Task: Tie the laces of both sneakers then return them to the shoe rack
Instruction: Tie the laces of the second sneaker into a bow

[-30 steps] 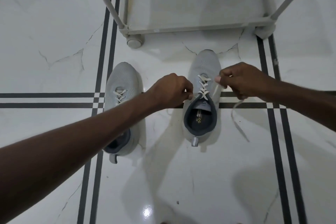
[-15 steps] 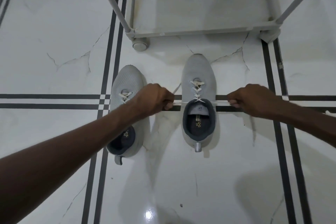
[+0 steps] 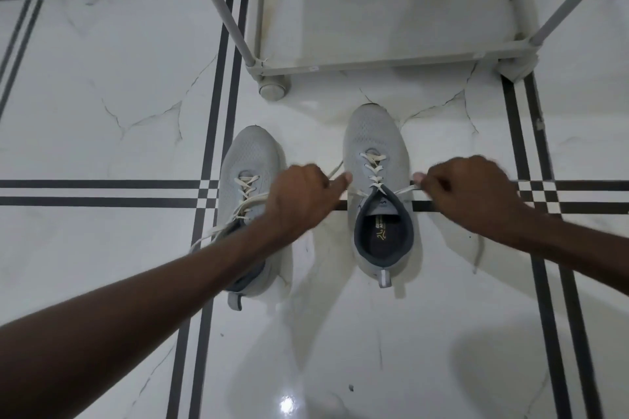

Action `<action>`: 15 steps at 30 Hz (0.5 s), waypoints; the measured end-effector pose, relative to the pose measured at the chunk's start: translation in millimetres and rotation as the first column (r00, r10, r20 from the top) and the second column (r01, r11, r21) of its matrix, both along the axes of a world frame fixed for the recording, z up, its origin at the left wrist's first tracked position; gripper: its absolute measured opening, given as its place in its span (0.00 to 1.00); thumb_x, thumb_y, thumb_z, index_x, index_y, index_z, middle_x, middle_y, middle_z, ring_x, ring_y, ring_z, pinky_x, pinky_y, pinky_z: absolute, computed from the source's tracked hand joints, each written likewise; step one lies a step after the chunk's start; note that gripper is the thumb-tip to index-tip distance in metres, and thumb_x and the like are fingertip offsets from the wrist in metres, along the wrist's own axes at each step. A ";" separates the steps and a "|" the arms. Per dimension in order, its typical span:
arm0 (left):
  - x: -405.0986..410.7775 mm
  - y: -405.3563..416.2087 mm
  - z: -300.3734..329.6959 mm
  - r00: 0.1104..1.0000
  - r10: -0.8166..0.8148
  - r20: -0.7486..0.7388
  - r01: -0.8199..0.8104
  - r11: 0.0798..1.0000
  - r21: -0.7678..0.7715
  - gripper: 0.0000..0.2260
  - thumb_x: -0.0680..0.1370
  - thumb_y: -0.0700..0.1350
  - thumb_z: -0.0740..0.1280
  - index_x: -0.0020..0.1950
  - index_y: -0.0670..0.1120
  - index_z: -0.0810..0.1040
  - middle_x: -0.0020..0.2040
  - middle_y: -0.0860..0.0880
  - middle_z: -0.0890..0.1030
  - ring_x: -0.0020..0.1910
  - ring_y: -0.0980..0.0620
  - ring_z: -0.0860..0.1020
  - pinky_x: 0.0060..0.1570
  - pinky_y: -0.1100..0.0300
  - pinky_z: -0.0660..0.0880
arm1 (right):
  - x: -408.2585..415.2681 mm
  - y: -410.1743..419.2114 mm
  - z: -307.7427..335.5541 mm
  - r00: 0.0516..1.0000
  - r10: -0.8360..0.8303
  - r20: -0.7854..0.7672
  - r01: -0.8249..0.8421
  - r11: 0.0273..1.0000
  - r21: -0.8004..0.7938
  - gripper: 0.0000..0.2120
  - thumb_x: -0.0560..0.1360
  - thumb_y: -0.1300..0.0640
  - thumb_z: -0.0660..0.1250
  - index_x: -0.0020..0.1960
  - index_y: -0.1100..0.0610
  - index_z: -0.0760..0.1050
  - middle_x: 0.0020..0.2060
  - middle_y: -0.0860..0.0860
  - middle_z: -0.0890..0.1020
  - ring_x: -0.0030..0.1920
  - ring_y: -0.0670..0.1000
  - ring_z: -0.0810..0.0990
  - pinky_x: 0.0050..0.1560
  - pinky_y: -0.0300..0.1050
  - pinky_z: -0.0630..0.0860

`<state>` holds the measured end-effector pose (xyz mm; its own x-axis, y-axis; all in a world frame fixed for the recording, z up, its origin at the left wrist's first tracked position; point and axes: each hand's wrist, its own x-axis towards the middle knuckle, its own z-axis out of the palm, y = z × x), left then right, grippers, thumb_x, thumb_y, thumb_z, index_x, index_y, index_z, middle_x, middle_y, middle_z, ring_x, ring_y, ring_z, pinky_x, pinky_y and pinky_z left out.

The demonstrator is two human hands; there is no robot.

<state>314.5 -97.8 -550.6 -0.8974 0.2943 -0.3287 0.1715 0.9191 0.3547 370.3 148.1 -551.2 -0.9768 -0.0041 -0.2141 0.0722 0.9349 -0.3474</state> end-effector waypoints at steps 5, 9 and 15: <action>6.3 24.0 -13.5 0.713 0.319 0.624 -0.584 0.763 0.277 0.16 0.79 0.56 0.65 0.49 0.43 0.81 0.48 0.44 0.85 0.46 0.46 0.83 0.49 0.51 0.81 | -21.5 -17.9 1.5 0.656 -0.321 0.683 0.731 0.494 -0.471 0.10 0.77 0.60 0.65 0.52 0.65 0.80 0.41 0.58 0.83 0.35 0.52 0.78 0.38 0.43 0.75; -27.5 33.8 0.1 0.672 0.455 0.585 -0.737 0.495 0.461 0.04 0.79 0.44 0.67 0.46 0.44 0.79 0.47 0.42 0.85 0.50 0.41 0.84 0.55 0.46 0.81 | -42.8 -15.1 17.5 0.676 -0.300 0.673 0.737 0.292 -0.610 0.09 0.80 0.62 0.60 0.51 0.64 0.78 0.51 0.61 0.84 0.48 0.56 0.83 0.57 0.49 0.78; -41.1 40.4 31.7 0.721 0.132 0.681 -0.613 0.580 0.537 0.13 0.84 0.43 0.59 0.57 0.35 0.79 0.40 0.42 0.83 0.31 0.51 0.82 0.29 0.62 0.78 | -60.7 -22.4 46.1 0.875 -0.335 0.349 0.474 0.445 -0.760 0.10 0.81 0.59 0.61 0.49 0.63 0.80 0.42 0.59 0.86 0.44 0.58 0.86 0.51 0.51 0.81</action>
<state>273.4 -57.4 -519.0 -0.7205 0.3168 -0.6169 -0.5546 0.2708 0.7868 309.6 125.7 -505.1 -0.8779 0.1477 -0.4556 0.4718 0.1037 -0.8756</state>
